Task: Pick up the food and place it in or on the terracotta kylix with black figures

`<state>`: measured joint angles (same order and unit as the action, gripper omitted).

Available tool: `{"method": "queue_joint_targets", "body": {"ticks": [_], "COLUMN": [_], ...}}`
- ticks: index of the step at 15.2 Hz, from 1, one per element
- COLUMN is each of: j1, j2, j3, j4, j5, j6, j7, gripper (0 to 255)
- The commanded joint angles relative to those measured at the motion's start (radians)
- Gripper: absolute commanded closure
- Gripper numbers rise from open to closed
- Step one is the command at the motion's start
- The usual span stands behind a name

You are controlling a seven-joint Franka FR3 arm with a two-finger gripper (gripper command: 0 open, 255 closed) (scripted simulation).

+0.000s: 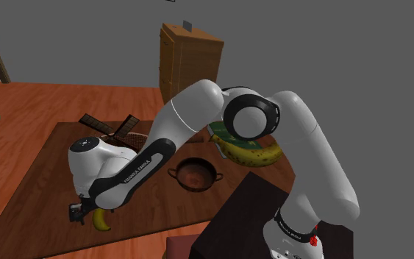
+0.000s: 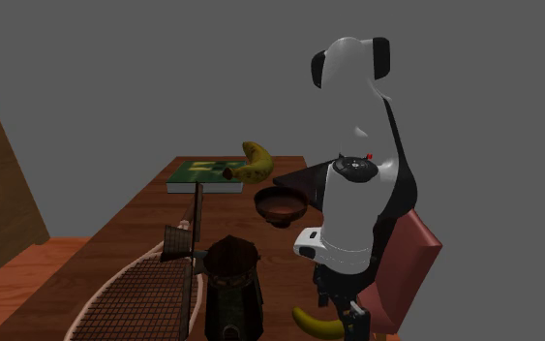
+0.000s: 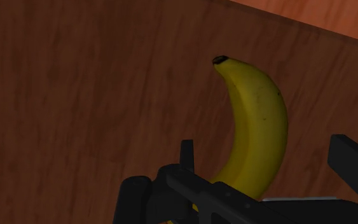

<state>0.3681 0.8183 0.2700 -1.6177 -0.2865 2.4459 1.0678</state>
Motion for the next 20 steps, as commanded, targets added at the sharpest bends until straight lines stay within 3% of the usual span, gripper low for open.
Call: {"method": "queue_joint_targets", "body": {"ticks": [1, 3, 4, 13, 20], "j1": [0.0, 0.0, 0.0, 0.0, -0.013], "j2": [0.0, 0.0, 0.0, 0.0, -0.069], "j3": [0.0, 0.0, 0.0, 0.0, 0.018], "j4": [0.0, 0.0, 0.0, 0.0, -0.017], "j5": [0.0, 0.0, 0.0, 0.0, 0.017], "j6": [0.0, 0.0, 0.0, 0.0, -0.052], "j7": [0.0, 0.0, 0.0, 0.0, -0.009], "gripper": [0, 0, 255, 255, 255]}}
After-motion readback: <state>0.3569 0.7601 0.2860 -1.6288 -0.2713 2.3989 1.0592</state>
